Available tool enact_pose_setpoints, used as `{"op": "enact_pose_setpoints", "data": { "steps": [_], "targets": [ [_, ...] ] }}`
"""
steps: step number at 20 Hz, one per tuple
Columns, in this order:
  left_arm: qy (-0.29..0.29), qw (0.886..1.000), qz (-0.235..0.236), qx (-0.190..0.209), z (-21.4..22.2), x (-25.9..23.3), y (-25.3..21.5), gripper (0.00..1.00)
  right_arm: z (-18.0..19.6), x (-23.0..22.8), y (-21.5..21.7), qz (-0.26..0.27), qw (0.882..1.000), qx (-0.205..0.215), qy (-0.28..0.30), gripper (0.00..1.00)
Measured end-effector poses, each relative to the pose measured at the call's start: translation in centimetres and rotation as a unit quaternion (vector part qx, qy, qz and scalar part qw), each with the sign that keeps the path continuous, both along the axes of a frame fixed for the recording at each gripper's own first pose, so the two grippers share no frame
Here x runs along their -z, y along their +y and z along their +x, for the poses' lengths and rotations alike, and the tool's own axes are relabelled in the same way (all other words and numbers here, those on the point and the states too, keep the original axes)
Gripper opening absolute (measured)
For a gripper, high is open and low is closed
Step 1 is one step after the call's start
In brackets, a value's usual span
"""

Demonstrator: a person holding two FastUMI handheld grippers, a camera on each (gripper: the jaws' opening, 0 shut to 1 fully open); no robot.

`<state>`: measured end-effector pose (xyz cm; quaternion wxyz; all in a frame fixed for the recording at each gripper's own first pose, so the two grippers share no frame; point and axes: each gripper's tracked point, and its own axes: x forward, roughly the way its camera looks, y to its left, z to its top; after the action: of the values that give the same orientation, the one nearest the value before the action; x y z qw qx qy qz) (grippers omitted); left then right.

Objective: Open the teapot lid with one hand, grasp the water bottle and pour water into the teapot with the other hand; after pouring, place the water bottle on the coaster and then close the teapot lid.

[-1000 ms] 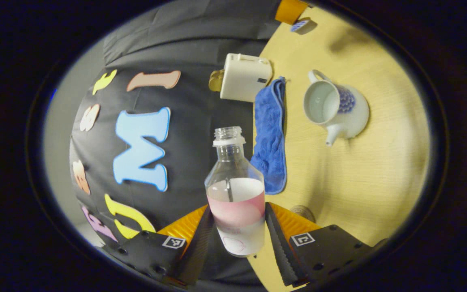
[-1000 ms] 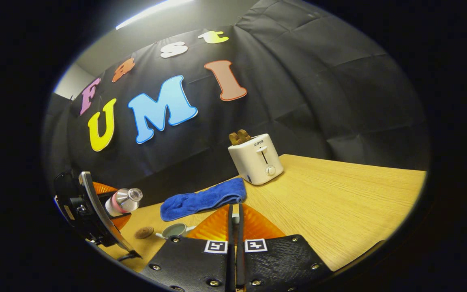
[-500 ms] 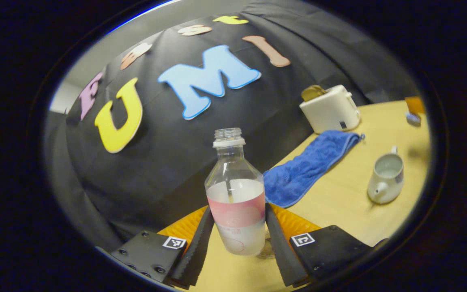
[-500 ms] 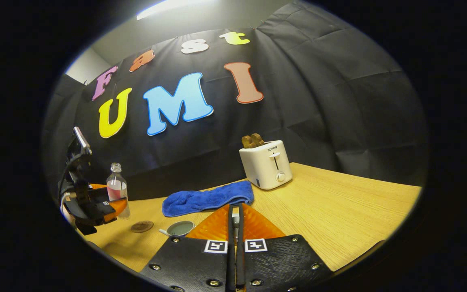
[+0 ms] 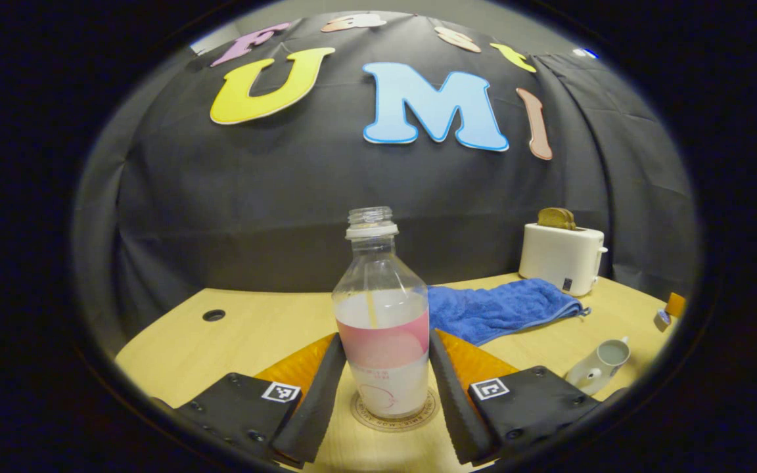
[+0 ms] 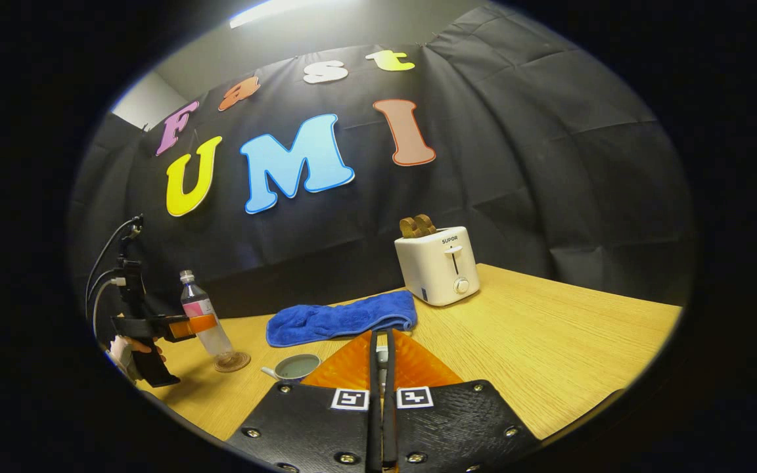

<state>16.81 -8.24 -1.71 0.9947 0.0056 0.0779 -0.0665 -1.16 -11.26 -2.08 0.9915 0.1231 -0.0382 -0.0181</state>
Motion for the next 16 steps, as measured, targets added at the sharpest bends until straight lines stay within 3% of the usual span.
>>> {"op": "enact_pose_setpoints", "data": {
  "steps": [7, 11, 16],
  "targets": [
    [0.010, 1.000, 0.018, -0.007, 0.1, 0.6, 0.2, 0.87, 0.0, 0.0, 0.2, -0.006, 1.000, -0.001, 0.003, 0.01],
    [0.004, 1.000, -0.019, -0.022, -0.5, 0.2, 1.0, 1.00, 0.2, 0.1, 0.9, -0.017, 1.000, -0.009, 0.005, 0.01],
    [-0.003, 1.000, -0.019, -0.018, -2.8, -0.1, 1.5, 1.00, 1.0, -1.0, 3.0, -0.041, 0.999, -0.028, -0.005, 0.01]
  ]
}}
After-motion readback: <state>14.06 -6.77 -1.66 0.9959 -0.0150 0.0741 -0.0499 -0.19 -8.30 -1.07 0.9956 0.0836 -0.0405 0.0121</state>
